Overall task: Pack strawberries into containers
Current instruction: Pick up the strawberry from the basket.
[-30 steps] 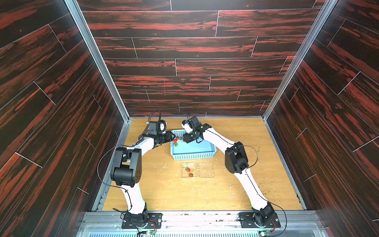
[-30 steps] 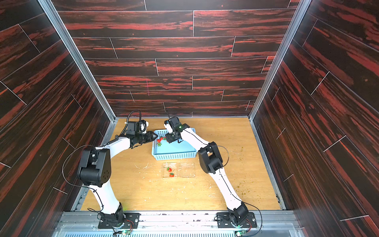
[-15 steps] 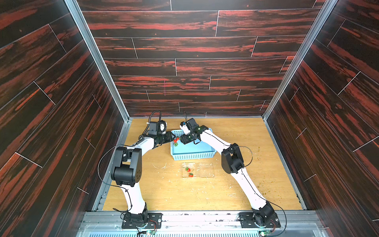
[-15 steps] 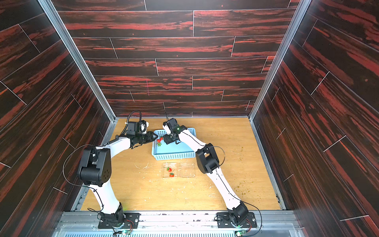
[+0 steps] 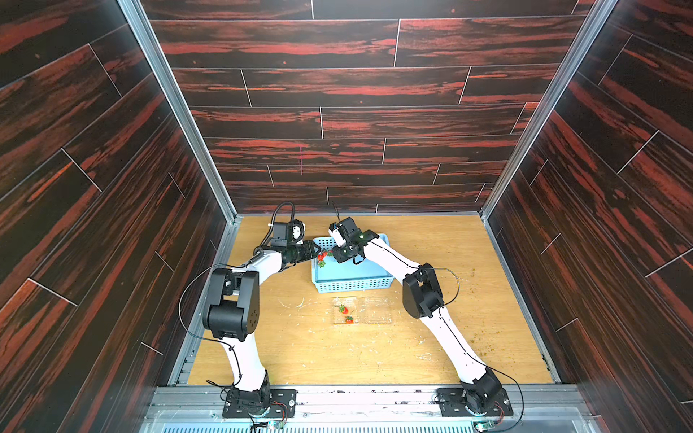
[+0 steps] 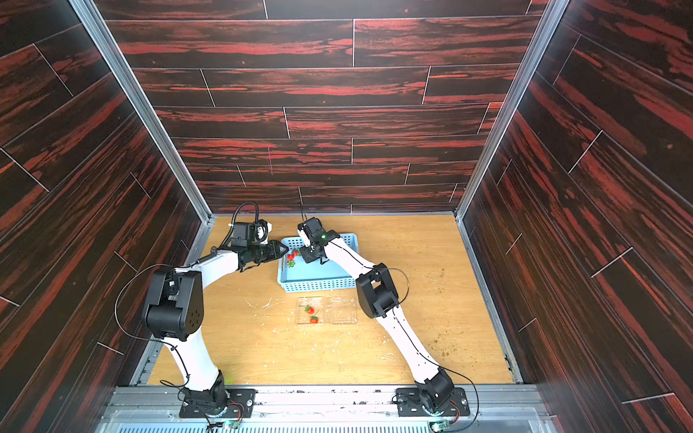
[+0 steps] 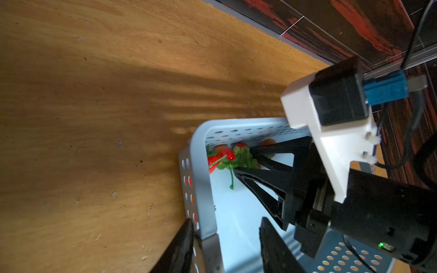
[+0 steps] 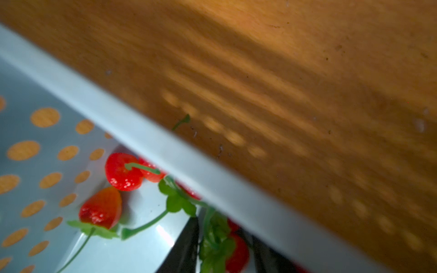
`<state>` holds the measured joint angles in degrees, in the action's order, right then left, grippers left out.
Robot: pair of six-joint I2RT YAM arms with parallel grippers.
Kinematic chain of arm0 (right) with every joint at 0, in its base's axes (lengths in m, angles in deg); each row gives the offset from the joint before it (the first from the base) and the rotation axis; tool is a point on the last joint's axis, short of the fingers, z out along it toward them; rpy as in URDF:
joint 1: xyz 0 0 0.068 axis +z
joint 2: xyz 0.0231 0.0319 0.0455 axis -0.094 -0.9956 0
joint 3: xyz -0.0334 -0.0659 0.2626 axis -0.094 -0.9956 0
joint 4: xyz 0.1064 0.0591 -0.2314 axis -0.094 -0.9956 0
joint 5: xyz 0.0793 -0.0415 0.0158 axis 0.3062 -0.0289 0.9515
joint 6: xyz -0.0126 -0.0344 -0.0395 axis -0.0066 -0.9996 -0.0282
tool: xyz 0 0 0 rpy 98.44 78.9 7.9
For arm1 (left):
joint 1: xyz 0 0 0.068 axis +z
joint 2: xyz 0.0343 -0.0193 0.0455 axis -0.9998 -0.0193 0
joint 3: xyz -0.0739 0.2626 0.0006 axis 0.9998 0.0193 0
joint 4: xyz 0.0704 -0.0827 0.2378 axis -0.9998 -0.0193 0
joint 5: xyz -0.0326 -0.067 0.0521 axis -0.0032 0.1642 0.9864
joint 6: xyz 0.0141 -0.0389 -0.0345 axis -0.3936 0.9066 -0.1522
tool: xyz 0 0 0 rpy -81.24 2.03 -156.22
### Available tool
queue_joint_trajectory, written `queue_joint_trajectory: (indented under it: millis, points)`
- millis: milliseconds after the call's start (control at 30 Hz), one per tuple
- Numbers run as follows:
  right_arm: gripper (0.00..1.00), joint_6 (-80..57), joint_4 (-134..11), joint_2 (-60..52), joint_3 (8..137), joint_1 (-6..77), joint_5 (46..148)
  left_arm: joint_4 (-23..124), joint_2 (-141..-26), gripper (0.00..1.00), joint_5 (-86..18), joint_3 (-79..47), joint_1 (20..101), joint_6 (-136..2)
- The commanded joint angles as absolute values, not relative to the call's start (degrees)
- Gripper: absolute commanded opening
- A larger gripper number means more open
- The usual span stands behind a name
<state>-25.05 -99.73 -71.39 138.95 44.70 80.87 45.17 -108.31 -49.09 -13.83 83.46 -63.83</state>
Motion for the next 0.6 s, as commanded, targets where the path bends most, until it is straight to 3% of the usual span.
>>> queue_joint_trajectory:
  millis: [0,167,567]
  points:
    - [0.39,-25.2,-103.2,-69.3,136.4,45.5,80.6,44.3,-107.4,0.47,-49.3,-15.0,83.3,-64.8]
    - [0.2,-25.1,-103.5,-67.6,135.0,45.8,79.2,44.1,-107.0,0.47,-49.2,-15.0,83.3,-65.0]
    - [0.17,-26.4,-97.8,-49.3,123.1,44.2,83.7,44.2,-106.7,0.47,-49.0,-14.5,83.3,-65.2]
